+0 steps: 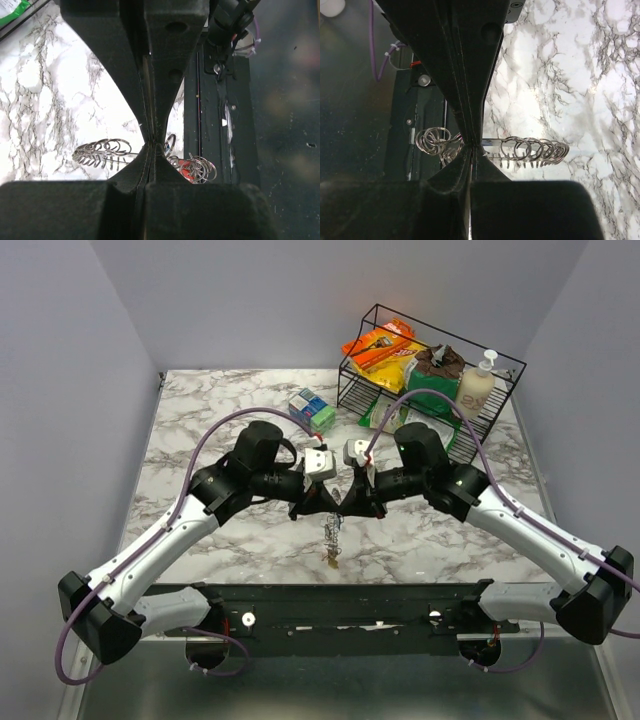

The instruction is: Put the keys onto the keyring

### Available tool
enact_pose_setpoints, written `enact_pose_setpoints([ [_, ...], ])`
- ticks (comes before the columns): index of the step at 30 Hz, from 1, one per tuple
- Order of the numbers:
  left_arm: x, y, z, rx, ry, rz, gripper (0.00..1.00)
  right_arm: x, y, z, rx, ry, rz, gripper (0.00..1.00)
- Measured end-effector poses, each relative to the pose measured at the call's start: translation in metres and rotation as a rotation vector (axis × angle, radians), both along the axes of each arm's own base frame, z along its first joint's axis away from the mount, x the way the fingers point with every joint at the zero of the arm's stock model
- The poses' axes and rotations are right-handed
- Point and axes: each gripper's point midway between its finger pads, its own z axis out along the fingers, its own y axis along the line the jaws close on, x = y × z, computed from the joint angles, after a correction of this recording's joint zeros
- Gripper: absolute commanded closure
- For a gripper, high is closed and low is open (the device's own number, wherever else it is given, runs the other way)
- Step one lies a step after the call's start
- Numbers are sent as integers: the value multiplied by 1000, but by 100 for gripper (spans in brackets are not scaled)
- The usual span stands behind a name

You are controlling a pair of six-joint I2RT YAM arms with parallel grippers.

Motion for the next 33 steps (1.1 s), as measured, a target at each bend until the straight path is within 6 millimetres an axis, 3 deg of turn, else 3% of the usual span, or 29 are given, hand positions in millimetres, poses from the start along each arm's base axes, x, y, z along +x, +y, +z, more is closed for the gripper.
enact_pose_setpoints([
  [3,-2,0,1,-47,-9,22,100,0,-2,2,8,-11,-9,85],
  [4,-2,0,3,-62,-13,30,100,0,-2,4,13,-17,-11,78],
  [10,-1,2,7,-148,-52,92,100,2,-3,28,87,-88,-34,57],
  [16,4,3,3,-211,-69,144,100,4,-11,56,181,-190,-97,52],
  [24,6,2,18,-362,-123,187,100,18,-21,64,217,-239,-223,47],
  [33,1,4,38,-530,-199,183,100,22,-19,65,238,-233,-251,53],
])
